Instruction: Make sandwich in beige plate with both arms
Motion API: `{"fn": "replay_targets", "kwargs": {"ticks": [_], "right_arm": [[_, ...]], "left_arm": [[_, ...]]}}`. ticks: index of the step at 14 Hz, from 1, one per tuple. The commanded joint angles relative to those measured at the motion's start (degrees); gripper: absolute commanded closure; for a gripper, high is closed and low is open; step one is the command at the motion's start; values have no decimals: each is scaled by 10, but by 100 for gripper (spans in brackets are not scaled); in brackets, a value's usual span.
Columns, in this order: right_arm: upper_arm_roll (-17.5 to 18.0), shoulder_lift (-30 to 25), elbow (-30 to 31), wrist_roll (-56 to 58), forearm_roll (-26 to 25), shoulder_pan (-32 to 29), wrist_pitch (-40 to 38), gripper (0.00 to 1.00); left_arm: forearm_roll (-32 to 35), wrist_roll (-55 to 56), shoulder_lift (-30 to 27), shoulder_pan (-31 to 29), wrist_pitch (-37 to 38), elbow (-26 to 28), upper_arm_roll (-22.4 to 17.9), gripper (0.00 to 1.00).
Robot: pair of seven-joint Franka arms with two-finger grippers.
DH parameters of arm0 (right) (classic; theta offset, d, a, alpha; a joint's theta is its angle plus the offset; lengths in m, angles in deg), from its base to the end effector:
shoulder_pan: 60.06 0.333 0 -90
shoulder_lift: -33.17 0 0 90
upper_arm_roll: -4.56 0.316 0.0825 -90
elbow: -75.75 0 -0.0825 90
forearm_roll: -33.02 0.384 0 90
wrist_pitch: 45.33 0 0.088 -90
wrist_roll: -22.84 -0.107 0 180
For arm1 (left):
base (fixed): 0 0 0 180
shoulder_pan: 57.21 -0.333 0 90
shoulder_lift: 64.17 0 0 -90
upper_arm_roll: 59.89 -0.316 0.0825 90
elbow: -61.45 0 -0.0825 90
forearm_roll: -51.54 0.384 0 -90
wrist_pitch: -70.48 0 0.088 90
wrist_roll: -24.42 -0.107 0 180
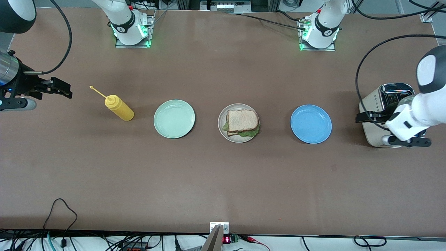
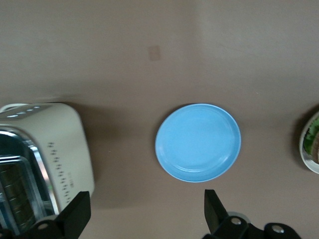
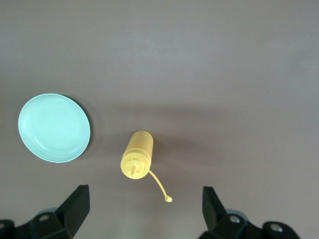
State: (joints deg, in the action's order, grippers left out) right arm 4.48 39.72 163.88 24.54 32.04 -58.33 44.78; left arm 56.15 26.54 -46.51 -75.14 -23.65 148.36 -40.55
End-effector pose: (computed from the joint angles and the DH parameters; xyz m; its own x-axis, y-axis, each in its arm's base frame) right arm 0.5865 0.0151 0.5748 0.9951 0.0584 -0.0802 0.0597 -0.9981 0.0148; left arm 0.6320 0.0168 0.4803 0.9864 0.0050 -0.1646 0.0078 -0.9998 0.0164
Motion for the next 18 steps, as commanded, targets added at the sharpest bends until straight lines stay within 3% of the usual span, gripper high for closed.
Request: {"fn": "replay_targets", "kwargs": {"ticks": [1,4,6,14,18], "right_arm": [[3,-8,2,-1,-1,1,1,0],[3,-8,-1,-1,-1,1,2,0],[3,-8,-1,-1,-2,8,2,0],[3,-8,-1,-1,-2,18,2,0],[3,-8,-2,-1,-2,18,0,0]], "left_arm": [[-1,2,-47,95,7,-8,-114,0],[-38,5,-96,114,8,-3,-149,0],[-33,-1,-108,165,16,-3,-202,0],[-38,6,-184,161,-23,106,-198,0],[-38,13,-177,162,-40,109,-179,0]]}}
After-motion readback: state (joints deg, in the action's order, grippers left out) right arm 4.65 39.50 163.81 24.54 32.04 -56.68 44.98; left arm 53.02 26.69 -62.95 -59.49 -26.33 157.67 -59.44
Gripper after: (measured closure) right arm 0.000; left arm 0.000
